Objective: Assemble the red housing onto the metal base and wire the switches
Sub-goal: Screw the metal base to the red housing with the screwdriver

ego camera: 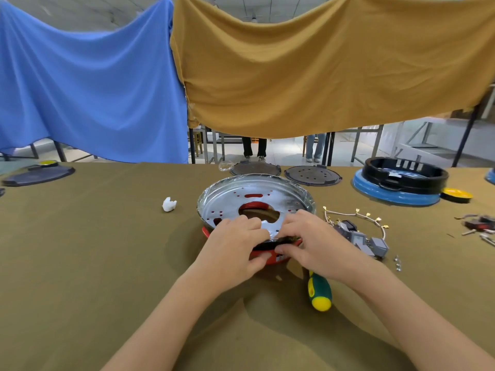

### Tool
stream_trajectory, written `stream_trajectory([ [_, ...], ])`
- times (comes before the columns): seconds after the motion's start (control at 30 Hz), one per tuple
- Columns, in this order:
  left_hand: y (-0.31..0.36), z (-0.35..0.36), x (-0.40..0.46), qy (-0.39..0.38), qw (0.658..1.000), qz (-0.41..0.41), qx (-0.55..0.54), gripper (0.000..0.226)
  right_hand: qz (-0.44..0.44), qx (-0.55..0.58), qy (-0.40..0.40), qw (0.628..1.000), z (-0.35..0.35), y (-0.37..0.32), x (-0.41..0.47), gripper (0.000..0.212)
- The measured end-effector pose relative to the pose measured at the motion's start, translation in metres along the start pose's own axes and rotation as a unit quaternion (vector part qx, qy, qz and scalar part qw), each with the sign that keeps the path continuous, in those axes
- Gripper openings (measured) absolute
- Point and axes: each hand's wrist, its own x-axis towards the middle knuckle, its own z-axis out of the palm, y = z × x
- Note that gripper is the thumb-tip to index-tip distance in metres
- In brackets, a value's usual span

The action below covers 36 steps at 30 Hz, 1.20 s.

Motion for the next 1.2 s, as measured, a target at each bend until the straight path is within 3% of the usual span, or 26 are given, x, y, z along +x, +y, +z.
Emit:
stream_trajectory([
  [0.1, 0.000, 0.002, 0.000, 0.005, 1.000, -0.012, -0.003, 0.021, 0.002, 0.027, 0.040, 0.999, 0.004, 0.001, -0.004, 0.013],
  [0.23, 0.000, 0.003, 0.002, -0.001, 1.000, -0.023, -0.004, 0.022, 0.007, 0.001, 0.050, 0.999, 0.000, 0.013, -0.007, 0.030],
  [0.53, -0.006, -0.003, 0.001, -0.017, 1.000, 0.006, -0.003, 0.014, -0.023, -0.069, 0.027, 0.997, -0.002, 0.020, -0.005, 0.018],
  [0.8, -0.028, -0.035, -0.004, -0.085, 0.993, 0.057, -0.054, 0.010, -0.090, -0.090, 0.033, 0.991, -0.001, -0.002, -0.010, 0.019],
  [1.0, -0.053, -0.067, -0.011, -0.096, 0.984, 0.137, 0.060, 0.017, -0.158, -0.090, 0.074, 0.981, 0.008, -0.027, -0.009, 0.019],
  [1.2, -0.075, -0.050, -0.027, -0.068, 0.992, 0.094, 0.045, 0.021, -0.146, -0.080, 0.066, 0.984, 0.014, -0.031, -0.010, 0.031],
])
